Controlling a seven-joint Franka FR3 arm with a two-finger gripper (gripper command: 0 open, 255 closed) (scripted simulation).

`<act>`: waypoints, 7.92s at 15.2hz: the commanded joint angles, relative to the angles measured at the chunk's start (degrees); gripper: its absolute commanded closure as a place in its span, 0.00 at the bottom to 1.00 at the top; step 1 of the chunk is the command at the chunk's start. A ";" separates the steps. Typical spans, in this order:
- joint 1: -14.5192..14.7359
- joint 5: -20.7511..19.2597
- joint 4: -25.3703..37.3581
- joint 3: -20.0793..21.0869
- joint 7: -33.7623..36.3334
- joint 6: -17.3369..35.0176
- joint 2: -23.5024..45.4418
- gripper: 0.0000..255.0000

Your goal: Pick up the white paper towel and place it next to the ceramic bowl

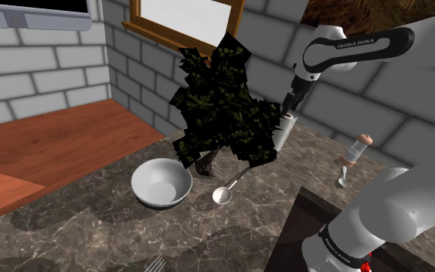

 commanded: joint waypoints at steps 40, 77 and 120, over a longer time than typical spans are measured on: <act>0.16 2.45 6.56 -2.24 -4.32 -0.76 4.77 1.00; 0.99 3.95 36.71 -1.04 -5.98 -29.54 6.20 1.00; 7.83 -12.13 4.85 15.17 16.66 -12.57 -9.88 0.00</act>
